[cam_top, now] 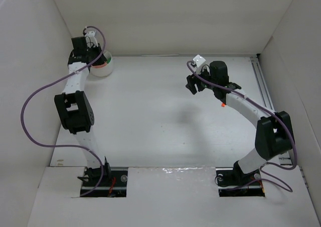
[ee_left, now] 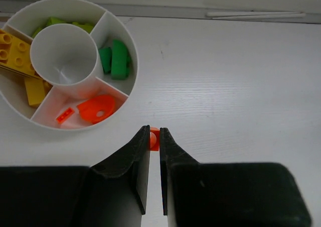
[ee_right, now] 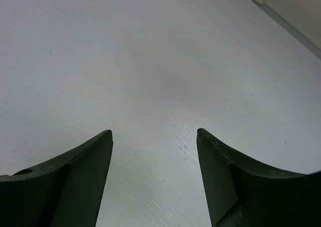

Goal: Sort the legos into containers by color

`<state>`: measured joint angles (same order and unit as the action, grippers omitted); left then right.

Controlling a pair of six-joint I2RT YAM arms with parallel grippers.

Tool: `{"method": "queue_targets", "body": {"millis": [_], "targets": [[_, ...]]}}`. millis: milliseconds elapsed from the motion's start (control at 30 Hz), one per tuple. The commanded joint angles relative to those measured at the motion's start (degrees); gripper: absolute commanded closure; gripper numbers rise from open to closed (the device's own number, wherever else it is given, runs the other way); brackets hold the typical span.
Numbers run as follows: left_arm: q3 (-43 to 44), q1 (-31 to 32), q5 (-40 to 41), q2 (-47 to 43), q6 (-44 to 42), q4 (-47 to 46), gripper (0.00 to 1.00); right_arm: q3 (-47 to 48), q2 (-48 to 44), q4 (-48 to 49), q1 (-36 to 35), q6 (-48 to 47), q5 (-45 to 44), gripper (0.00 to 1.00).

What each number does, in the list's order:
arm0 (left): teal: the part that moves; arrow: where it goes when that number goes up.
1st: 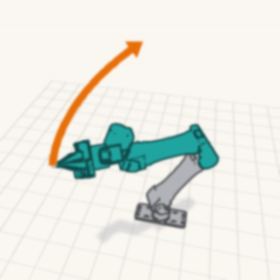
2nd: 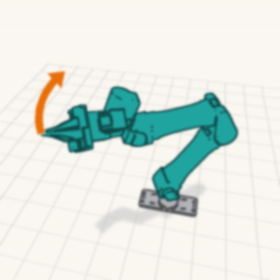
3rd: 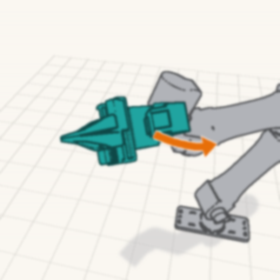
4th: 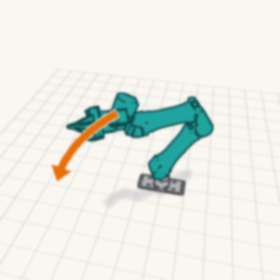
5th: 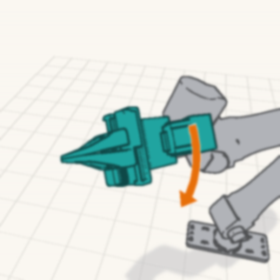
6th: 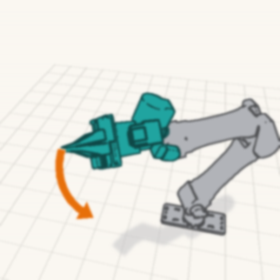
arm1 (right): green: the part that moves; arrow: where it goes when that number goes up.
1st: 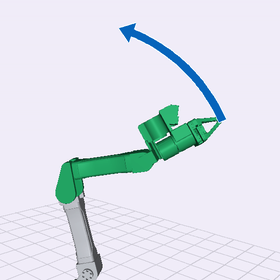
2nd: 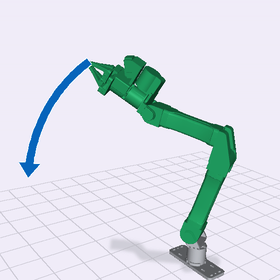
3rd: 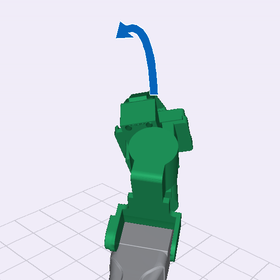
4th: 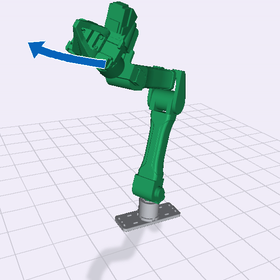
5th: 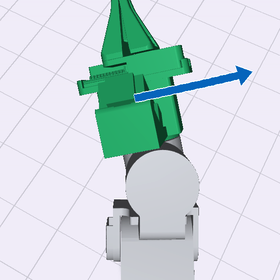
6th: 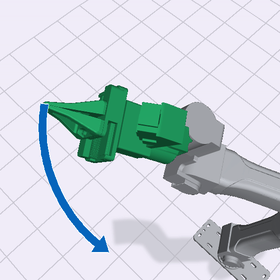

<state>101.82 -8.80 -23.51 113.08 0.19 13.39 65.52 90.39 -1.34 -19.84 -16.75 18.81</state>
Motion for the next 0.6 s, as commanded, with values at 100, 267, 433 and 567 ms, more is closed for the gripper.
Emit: {"method": "queue_targets", "body": {"millis": [100,267,433,567], "targets": [[5.1,-2.0,3.4,2.3,-2.3,-0.5,1.00,0.1,-2.6,0.2,0.4,0.4,-0.4,0.27],[7.0,-3.3,4.4,4.9,-3.0,-0.5,1.00,0.1,-2.6,-0.3,0.9,0.4,-0.4,0.27],[9.2,-3.3,4.4,7.1,-3.0,-0.5,1.00,0.6,-2.6,-0.3,0.9,0.4,-0.4,0.27],[10.5,-3.3,5.5,9.1,-3.5,-0.5,1.00,1.1,-2.1,-0.3,0.9,0.4,-0.4,0.27]]}}
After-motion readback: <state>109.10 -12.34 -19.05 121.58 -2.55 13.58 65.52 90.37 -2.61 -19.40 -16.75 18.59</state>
